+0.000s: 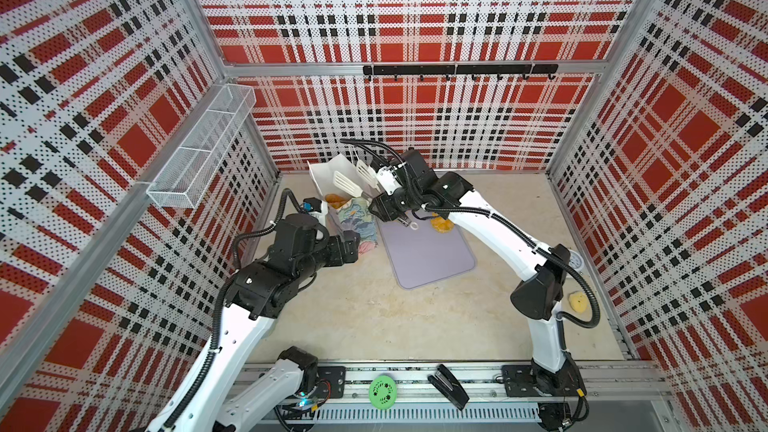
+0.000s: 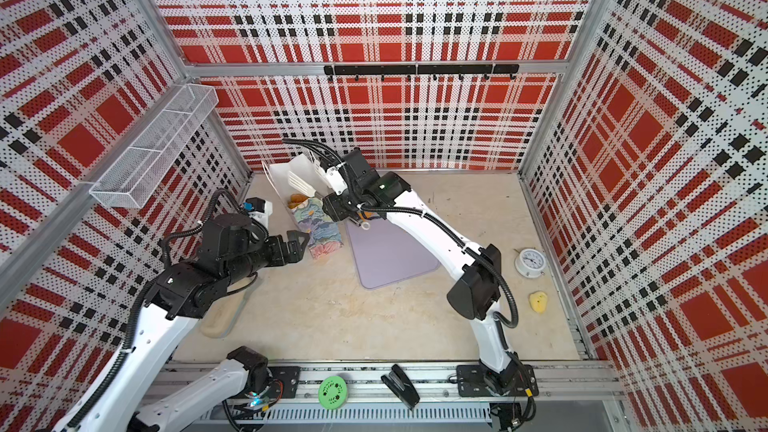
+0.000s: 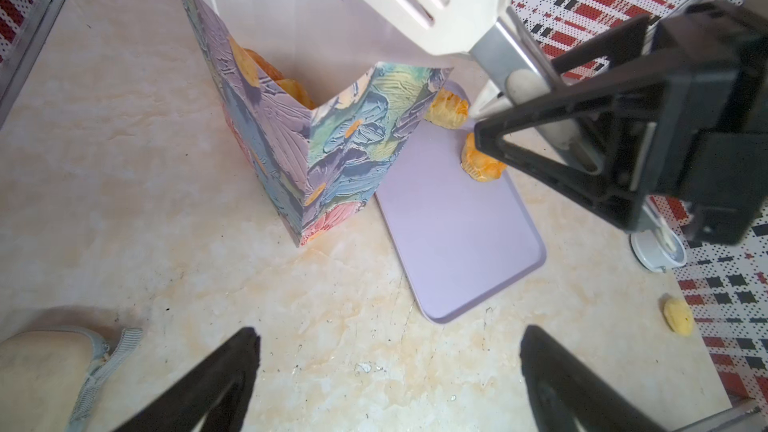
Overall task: Place the fake bread into the paper bag
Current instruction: 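Move the empty tongs back over the tray while the left gripper draws back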
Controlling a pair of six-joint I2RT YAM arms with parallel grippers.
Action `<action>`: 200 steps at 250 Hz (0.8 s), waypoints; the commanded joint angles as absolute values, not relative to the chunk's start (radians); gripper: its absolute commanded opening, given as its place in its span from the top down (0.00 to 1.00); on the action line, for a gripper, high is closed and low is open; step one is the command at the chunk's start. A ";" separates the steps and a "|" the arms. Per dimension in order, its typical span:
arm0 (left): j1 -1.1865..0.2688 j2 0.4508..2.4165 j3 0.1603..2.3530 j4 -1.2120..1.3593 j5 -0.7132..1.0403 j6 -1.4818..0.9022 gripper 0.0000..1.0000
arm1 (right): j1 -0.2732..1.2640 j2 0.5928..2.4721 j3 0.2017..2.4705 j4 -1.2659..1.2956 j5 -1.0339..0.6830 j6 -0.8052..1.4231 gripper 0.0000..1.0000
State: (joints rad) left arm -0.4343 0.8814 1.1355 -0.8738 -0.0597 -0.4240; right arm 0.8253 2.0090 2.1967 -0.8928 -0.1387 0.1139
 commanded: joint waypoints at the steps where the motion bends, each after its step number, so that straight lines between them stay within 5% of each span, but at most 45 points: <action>1: -0.470 0.863 1.141 -0.884 -0.122 -0.471 0.01 | 0.832 1.909 2.167 -0.804 -0.135 0.081 0.43; 200: -0.741 0.922 1.095 -0.766 -0.305 -0.575 0.01 | 0.763 1.647 1.783 -0.752 -0.012 0.061 0.42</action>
State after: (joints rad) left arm -0.7162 0.9070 1.1114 -0.8173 -0.2684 -0.5510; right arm 0.7815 1.7172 1.8305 -0.8291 -0.0425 0.0631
